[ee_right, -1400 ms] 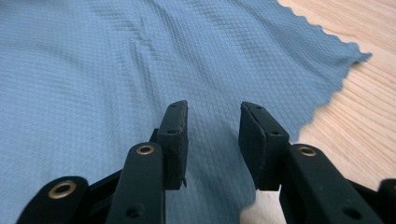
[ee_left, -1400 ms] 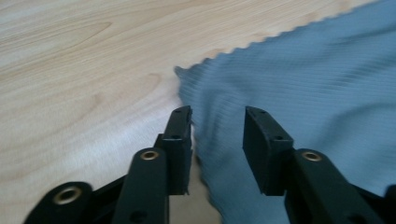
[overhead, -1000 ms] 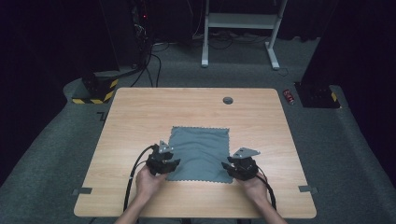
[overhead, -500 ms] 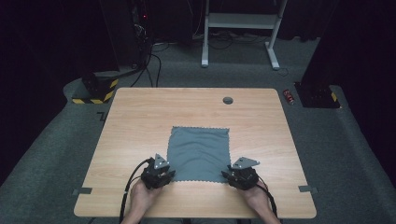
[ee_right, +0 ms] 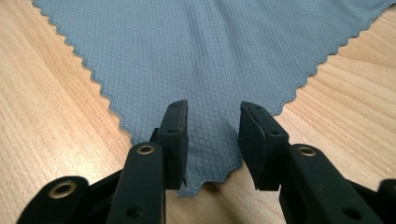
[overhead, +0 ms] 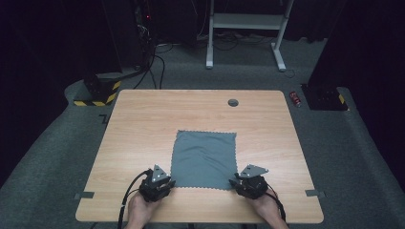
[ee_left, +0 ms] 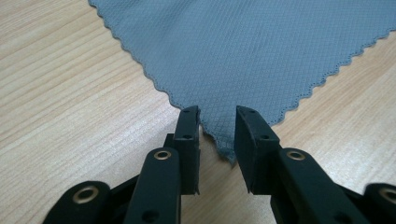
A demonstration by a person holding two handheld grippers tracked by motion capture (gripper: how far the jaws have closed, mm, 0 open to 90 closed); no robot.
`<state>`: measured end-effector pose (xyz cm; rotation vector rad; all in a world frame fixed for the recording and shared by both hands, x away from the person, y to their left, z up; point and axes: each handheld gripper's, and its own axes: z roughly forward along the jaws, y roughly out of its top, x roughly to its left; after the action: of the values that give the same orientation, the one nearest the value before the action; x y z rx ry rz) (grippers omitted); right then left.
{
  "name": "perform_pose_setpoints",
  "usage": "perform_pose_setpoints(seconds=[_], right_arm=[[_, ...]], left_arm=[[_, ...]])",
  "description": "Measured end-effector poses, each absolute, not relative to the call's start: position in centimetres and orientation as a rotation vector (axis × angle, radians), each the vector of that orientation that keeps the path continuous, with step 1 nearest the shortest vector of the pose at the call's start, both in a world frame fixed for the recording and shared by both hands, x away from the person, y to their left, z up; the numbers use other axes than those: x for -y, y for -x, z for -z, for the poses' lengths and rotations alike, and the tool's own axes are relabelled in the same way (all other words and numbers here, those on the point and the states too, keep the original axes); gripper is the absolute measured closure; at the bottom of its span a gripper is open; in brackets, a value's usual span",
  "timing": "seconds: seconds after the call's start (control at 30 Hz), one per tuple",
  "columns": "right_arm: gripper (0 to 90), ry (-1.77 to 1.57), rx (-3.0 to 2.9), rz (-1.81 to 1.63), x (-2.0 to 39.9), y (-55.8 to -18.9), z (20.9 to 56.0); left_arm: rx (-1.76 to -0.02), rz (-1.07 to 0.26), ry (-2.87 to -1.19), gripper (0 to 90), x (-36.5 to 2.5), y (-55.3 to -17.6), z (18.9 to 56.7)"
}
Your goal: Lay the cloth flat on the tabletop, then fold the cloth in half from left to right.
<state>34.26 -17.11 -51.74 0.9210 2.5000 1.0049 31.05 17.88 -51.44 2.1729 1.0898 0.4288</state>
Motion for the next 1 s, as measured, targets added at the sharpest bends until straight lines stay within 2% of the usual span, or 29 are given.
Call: perform_pose_setpoints(seconds=[0.3, 0.43, 0.73, 0.87, 1.0], right_arm=[[60.9, -0.932, -2.504, -1.001, 17.3, -34.3, 51.7], [58.5, -0.949, -2.507, -0.995, 17.0, -34.4, 51.5], [58.7, -0.896, -2.512, -1.09, 13.7, -34.8, 50.8], [60.7, -0.873, -2.524, -1.111, 11.9, -35.3, 51.1], [70.3, -0.856, -2.54, -1.14, 10.0, -36.0, 51.4]], left_arm=[[-1.088, -0.442, -2.164, 70.3, -18.0, -30.6, 51.5], [-1.12, -0.385, -2.142, 58.5, -18.2, -30.9, 51.5], [-1.163, -0.343, -2.11, 50.2, -18.1, -33.5, 50.8], [-1.175, -0.329, -2.099, 49.2, -18.1, -35.3, 50.5], [-1.208, -0.347, -2.069, 48.8, -18.2, -37.7, 50.0]])
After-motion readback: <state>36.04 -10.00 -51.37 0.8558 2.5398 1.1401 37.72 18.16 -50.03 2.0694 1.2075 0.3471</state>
